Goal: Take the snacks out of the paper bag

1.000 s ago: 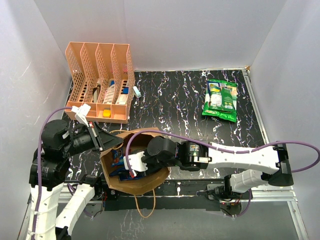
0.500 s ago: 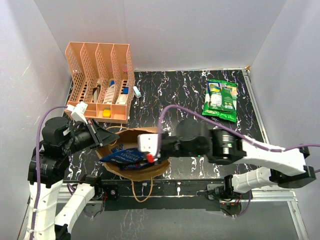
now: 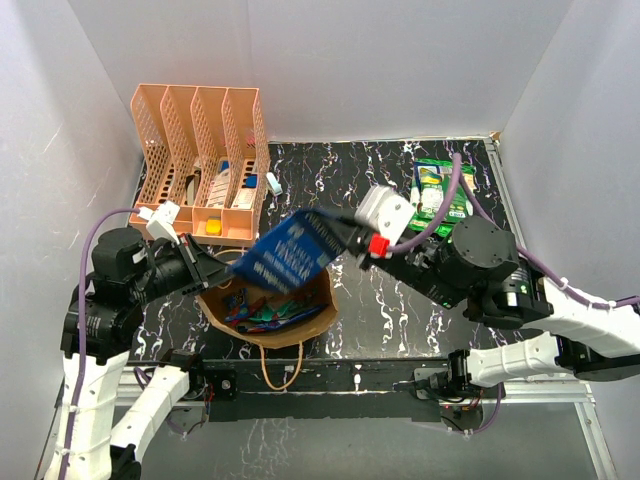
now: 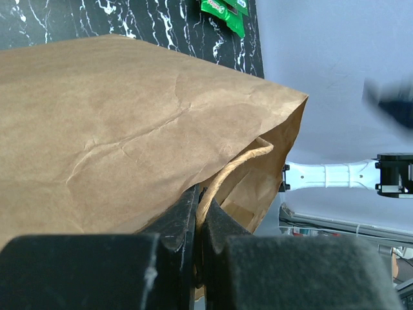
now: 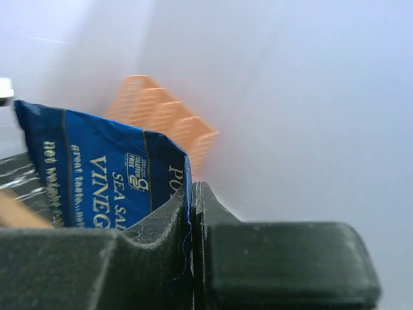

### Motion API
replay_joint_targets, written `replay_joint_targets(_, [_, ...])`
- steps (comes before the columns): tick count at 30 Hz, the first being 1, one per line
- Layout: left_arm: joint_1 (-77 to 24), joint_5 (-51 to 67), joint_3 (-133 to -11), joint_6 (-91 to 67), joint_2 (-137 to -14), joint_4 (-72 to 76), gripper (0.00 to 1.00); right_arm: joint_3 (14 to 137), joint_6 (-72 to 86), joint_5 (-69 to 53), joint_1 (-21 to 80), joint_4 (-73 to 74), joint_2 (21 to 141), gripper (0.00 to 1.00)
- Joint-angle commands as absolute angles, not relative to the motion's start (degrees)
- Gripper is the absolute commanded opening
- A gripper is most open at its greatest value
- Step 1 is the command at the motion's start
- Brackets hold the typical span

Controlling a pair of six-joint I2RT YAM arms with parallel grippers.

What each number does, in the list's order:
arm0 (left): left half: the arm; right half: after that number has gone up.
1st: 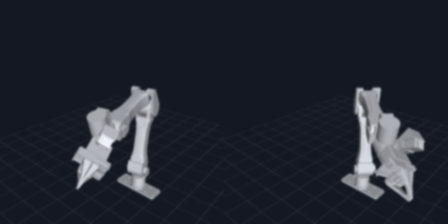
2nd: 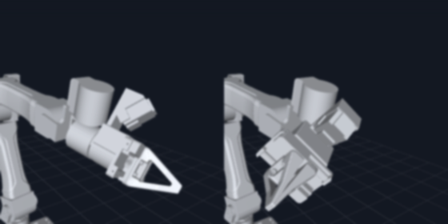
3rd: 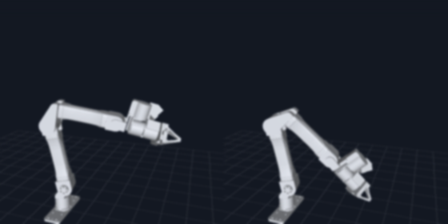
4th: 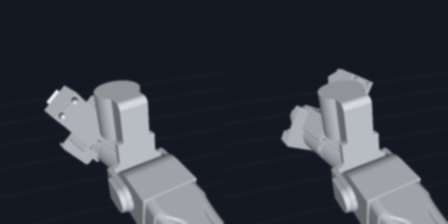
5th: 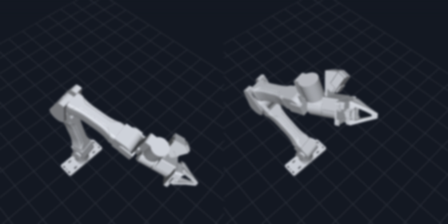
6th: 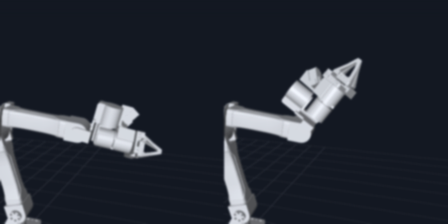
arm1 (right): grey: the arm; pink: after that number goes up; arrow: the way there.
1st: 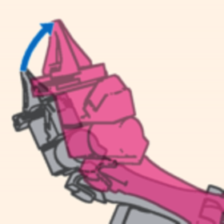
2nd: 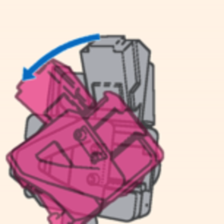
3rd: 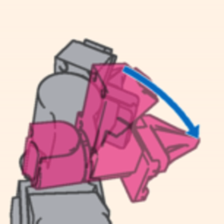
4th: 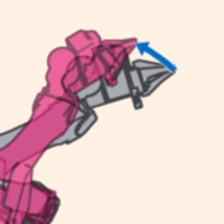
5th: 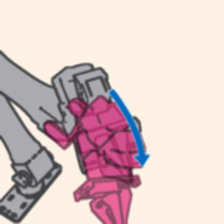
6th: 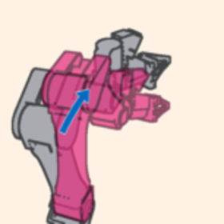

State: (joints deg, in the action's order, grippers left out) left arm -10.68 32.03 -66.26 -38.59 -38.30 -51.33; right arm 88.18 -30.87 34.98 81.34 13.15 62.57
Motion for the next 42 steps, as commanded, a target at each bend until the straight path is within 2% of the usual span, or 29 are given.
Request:
replay_joint_targets(1, [-10.6,31.7,-65.1,-39.1,-38.4,-51.6,0.00,83.7,-48.3,55.4,77.3,-12.5,64.9,0.07])
replay_joint_targets(3, [-10.7,31.8,-64.9,-39.2,-38.7,-51.5,0.00,82.8,-45.2,55.0,71.5,-12.9,65.8,0.07])
replay_joint_targets(7, [-10.6,31.8,-65.7,-38.1,-40.1,-51.9,0.00,80.1,-33.6,49.4,59.6,-3.8,66.6,0.07])
replay_joint_targets(14, [-10.6,31.9,-65.9,-37.1,-41.6,-52.2,0.00,68.9,-12.7,37.8,44.4,5.9,67.3,0.07])
replay_joint_targets(20, [-10.6,31.9,-64.3,-37.9,-41.4,-51.2,0.00,65.9,0.1,32.2,34.2,7.4,70.0,0.07])
replay_joint_targets(26, [-10.7,31.7,-63.1,-39.1,-41.1,-49.7,0.00,69.7,10.2,24.8,23.1,5.6,77.1,0.07])
replay_joint_targets(38, [-10.6,31.0,-65.6,-34.3,-44.4,-51.2,0.00,91.0,26.6,18.7,10.3,5.0,99.3,0.07])
replay_joint_targets(42, [-10.6,31.8,-66.8,-31.5,-46.4,-52.4,0.00,93.1,35.4,16.4,4.7,4.2,104.2,0.07])
